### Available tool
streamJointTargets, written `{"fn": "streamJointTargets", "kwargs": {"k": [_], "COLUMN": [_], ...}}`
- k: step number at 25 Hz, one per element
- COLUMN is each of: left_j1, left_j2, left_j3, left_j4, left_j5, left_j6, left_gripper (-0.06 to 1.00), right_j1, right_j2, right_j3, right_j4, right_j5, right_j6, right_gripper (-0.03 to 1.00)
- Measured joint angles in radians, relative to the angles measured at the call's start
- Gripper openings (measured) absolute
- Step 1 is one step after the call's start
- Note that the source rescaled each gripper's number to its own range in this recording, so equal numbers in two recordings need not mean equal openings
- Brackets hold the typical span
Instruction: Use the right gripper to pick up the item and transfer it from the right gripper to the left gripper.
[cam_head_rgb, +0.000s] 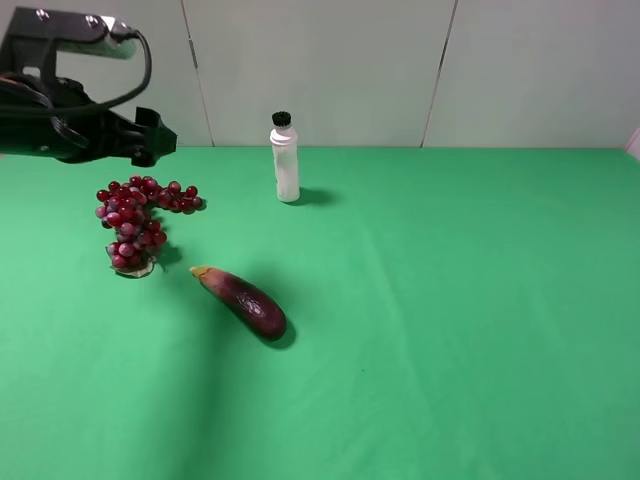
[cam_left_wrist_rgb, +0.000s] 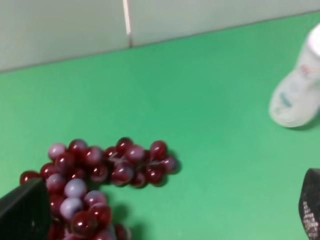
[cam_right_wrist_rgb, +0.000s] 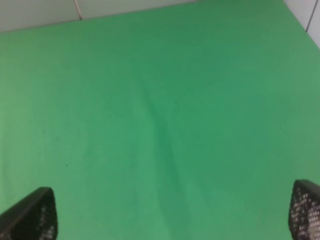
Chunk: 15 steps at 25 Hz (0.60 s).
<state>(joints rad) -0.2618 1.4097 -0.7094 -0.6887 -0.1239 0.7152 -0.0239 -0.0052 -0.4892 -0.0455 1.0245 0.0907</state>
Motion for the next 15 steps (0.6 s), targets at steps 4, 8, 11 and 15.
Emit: {"fn": "streamJointTargets", "kwargs": {"k": [4, 8, 11, 15], "left_j1": [0.0, 0.0, 0.0, 0.0], "left_j2": [-0.088, -0.178, -0.258, -0.395], "left_j3": [0.001, 0.001, 0.018, 0.094], "left_j4": [0.084, 0.193, 0.273, 0.361], "left_j5": [0.081, 0.154, 0.195, 0.233], "left_j6": [-0.057, -0.149, -0.231, -0.334], "left_gripper": [1.0, 1.0, 1.0, 1.0], "right_j1": [0.0, 0.0, 0.0, 0.0], "right_j2": [0.0, 0.0, 0.0, 0.0], "right_j3": [0.0, 0.0, 0.0, 0.0], "right_j4": [0.0, 0.0, 0.0, 0.0], "right_j5": [0.0, 0.0, 0.0, 0.0], "right_j6": [0.0, 0.0, 0.0, 0.0], "right_gripper": [1.0, 1.0, 1.0, 1.0]}}
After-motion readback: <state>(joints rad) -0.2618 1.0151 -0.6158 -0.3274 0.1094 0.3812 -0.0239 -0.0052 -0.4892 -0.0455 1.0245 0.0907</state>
